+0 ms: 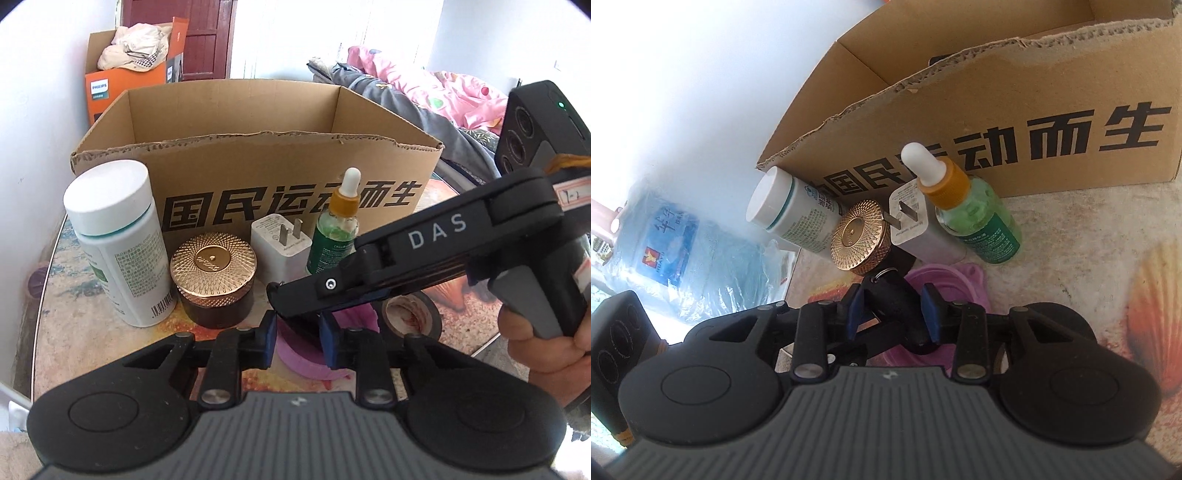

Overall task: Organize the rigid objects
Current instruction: 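Grasp the small black piece beside the pink lid with the right gripper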

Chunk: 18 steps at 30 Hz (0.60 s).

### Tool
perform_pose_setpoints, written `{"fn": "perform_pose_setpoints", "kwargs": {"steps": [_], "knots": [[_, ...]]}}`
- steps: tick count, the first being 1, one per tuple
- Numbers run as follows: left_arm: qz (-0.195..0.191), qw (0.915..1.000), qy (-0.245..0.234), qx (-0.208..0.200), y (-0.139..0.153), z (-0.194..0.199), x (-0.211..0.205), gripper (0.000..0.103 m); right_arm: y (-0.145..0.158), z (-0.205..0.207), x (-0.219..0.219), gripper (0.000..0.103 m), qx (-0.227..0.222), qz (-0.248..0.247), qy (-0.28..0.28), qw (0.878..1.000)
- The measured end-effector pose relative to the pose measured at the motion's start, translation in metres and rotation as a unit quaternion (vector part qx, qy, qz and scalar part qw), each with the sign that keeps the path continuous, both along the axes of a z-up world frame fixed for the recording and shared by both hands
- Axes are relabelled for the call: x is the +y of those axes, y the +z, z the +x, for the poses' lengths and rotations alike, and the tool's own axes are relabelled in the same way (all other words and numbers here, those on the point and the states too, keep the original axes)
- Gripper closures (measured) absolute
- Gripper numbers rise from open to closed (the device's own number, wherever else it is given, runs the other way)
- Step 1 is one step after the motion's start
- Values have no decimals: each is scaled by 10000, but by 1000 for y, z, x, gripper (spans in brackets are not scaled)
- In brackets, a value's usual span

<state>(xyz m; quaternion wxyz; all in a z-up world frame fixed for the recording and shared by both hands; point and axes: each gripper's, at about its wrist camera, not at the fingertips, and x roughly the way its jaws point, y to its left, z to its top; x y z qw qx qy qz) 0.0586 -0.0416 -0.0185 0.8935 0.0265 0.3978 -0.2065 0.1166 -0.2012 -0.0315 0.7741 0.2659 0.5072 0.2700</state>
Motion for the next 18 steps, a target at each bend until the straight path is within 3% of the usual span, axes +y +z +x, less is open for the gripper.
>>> {"fn": "perform_pose_setpoints", "kwargs": {"steps": [10,12,18], "knots": [[77,9998,-126,-103,-1,2,-7,78,-1,1,-6,64,86,101,-98,9999],[44,9998,-168,-48,-2,3,-9,78,-2,2,-8,59,138,201,-150,9996],[112,9998,-168,71,-9,9,-19,80,-9,0,-8,58,229,184,-334,9990]]}}
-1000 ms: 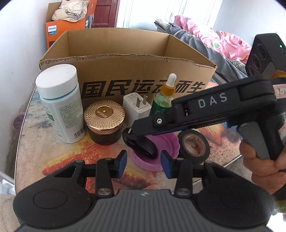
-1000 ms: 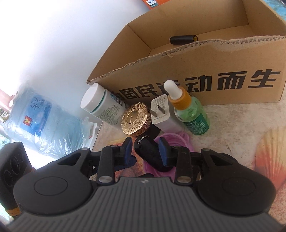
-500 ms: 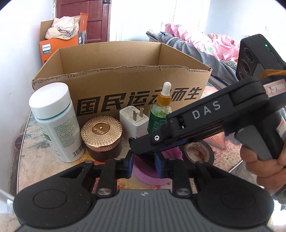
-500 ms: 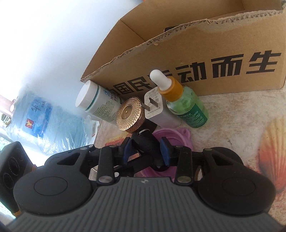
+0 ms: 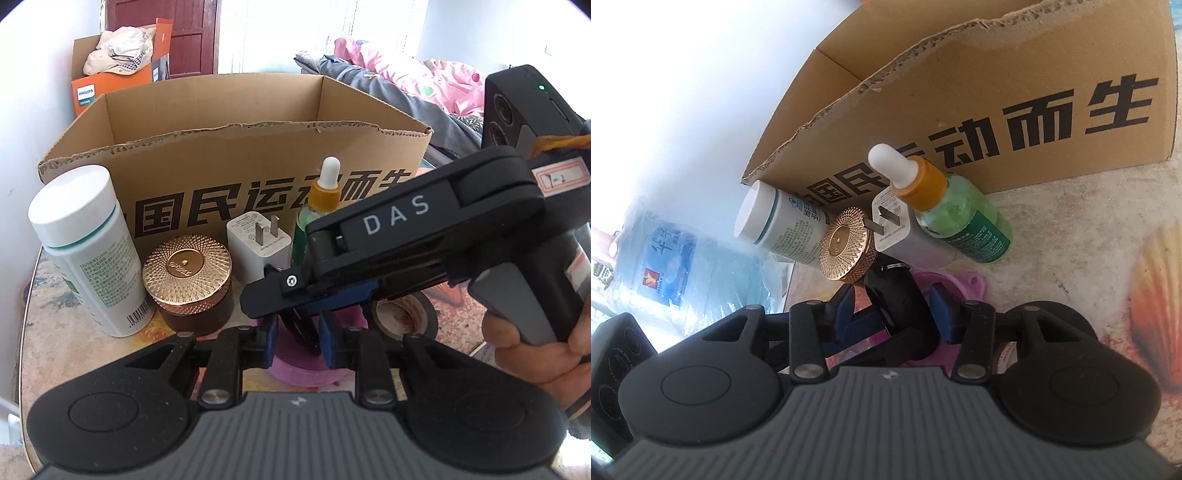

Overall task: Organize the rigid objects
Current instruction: 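Grasp the small black piece beside the pink lid with the right gripper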

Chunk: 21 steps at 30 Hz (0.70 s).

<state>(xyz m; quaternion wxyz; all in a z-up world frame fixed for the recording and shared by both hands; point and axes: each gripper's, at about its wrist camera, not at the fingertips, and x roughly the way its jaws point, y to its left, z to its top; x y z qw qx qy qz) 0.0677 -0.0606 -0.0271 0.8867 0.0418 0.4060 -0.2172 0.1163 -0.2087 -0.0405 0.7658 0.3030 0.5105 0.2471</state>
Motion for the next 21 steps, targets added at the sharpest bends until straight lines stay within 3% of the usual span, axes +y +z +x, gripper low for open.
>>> {"fn": "perform_pose_setpoints", "kwargs": {"steps": [5,12,16,21], "knots": [[20,10000,57,47,-5,2,-3,83,-3,-5,-3,70,96,41,-228,9997],[34,10000,-61,-52,1,-7,-10,86,-1,-20,-11,78,81,66,-533,9985],[-48,9997,-109,-192,15,-16,-10,86,17,-32,-12,78,-101,12,-593,9982],[-51,9982,-69,-587,54,-23,-4,85,60,-38,-7,78,-520,-57,-556,9971]]}}
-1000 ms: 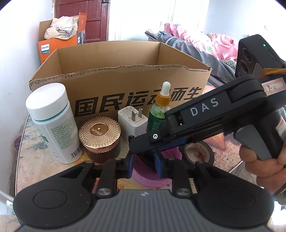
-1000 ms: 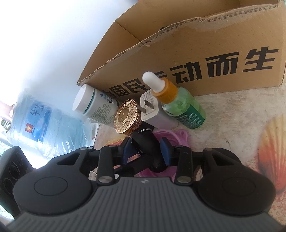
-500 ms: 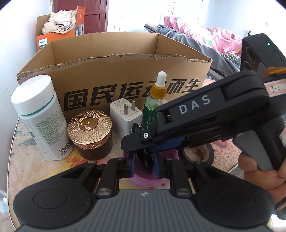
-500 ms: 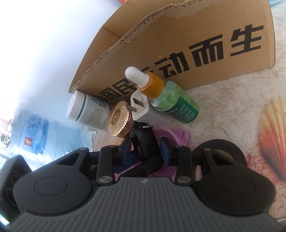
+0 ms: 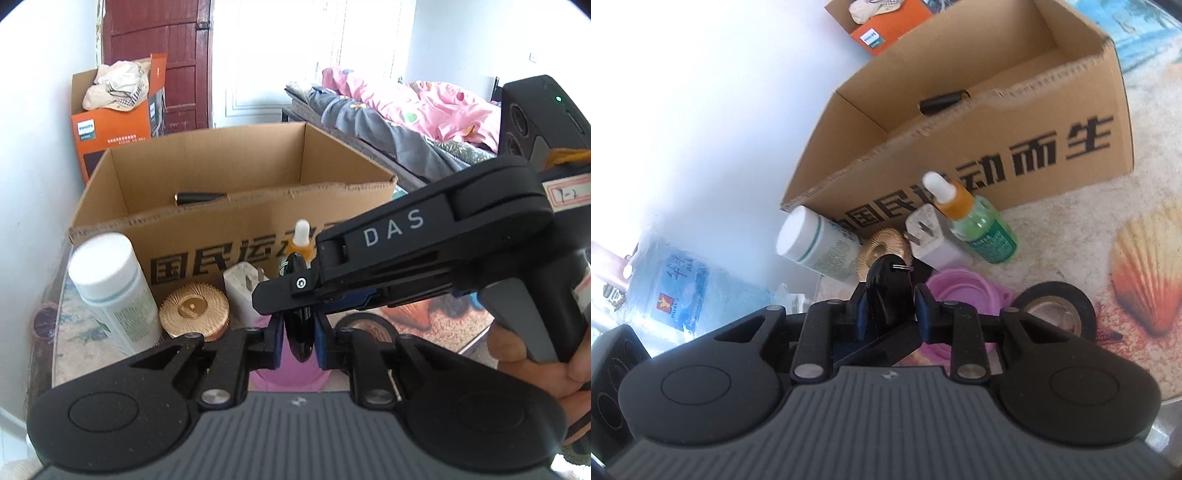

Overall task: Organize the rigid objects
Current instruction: 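Carry the black piece into the box and open the right gripper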

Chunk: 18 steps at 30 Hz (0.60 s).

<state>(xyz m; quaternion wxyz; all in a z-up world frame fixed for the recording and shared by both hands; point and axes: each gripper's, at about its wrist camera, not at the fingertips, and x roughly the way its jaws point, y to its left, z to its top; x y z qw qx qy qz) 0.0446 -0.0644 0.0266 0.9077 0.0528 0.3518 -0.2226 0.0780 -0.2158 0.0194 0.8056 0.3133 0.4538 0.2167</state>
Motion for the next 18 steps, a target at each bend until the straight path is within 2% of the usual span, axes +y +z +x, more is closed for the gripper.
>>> {"fn": "perform_pose_setpoints", "kwargs": {"steps": [4,8,11,13,18], "knots": [[6,9995,134,-289,40,15,11,85,42,16,11,78,-489,-43,213,9986],[59,9992,318,-220,69,55,23,85,73,61,25,78,-691,-3,494,9964],[95,9992,400,-15,74,94,31,85,82,106,35,78,-544,-64,630,9965],[167,9985,439,294,69,129,35,85,79,141,41,78,-255,-93,688,9973],[249,9904,644,1199,42,203,54,85,48,220,56,79,616,-140,746,9952]]}}
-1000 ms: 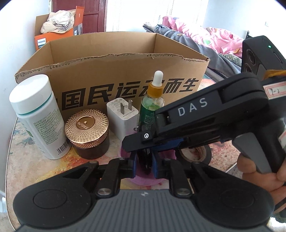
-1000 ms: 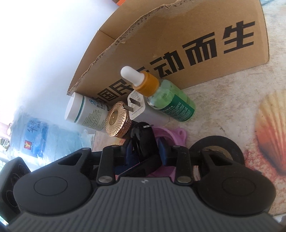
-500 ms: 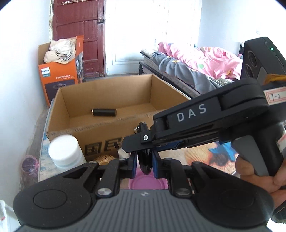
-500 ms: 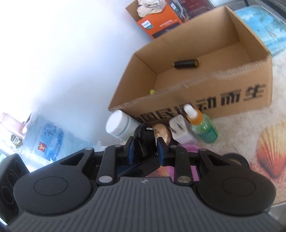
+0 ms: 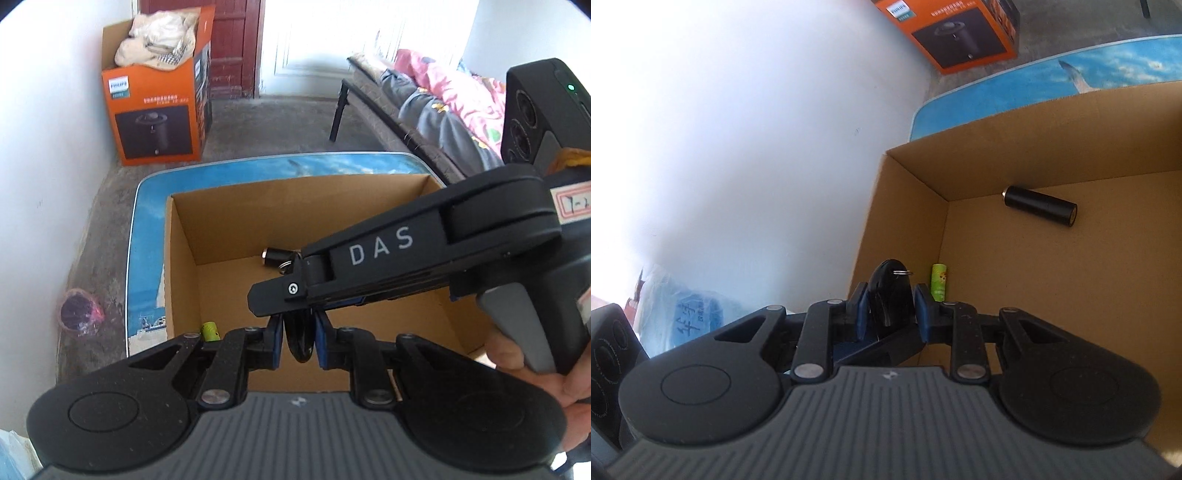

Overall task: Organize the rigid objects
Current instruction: 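Carry the black piece into the box and open the right gripper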

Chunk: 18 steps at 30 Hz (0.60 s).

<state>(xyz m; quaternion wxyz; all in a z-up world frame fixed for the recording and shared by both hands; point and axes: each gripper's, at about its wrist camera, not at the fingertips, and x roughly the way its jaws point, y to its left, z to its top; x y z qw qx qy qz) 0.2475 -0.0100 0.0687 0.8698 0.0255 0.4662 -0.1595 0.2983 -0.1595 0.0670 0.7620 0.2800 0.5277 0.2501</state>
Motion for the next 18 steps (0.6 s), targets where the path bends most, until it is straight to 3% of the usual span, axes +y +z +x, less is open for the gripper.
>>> {"fn": "perform_pose_setpoints", "kwargs": {"steps": [5,11,16,18], "knots": [[505,9981,89,349,-27,42,-2,83,-34,46,15,81,465,-220,12,9987],[969,9942,254,394,-39,65,-6,81,-64,83,34,78,724,-315,28,9969],[905,9949,237,368,-35,66,-6,80,-76,96,30,72,813,-230,-6,9964],[954,9947,249,299,-33,61,-8,71,-76,96,27,70,804,-177,-64,9966]]}}
